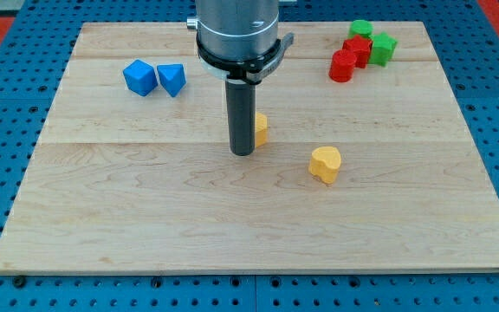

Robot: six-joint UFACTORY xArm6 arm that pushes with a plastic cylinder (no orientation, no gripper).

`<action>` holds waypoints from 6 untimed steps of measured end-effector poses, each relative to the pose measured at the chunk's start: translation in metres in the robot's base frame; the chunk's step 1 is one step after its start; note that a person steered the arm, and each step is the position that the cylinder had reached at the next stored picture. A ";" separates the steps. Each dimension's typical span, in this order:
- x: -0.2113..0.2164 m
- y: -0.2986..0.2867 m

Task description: Point your arm at blue cube

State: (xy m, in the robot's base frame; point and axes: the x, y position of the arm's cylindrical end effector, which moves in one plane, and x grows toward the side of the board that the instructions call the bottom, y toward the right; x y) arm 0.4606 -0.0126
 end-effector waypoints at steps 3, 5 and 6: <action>0.034 -0.135; -0.059 -0.217; -0.129 -0.224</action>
